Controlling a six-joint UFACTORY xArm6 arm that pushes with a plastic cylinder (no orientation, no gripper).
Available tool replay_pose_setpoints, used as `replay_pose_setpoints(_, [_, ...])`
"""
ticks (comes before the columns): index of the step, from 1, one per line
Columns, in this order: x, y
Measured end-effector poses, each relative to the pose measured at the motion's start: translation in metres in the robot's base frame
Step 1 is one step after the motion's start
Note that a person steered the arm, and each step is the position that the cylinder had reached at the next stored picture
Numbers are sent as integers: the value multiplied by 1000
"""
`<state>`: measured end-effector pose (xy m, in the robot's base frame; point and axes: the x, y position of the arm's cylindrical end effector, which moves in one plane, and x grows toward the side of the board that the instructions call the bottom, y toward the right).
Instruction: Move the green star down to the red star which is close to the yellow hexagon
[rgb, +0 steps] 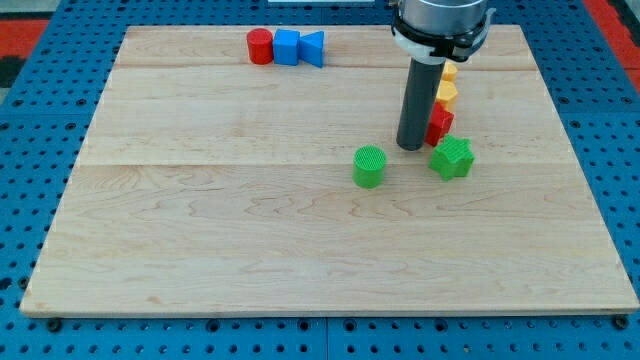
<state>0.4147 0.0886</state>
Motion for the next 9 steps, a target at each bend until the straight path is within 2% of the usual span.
replay_pose_setpoints(1, [2,-32])
replay_pose_setpoints(3, [77,-15])
replay_pose_setpoints(5, [71,106])
replay_pose_setpoints(6, [36,84])
replay_pose_setpoints(7, [41,35])
replay_pose_setpoints(8, [66,23])
replay_pose_setpoints(9, [66,-34])
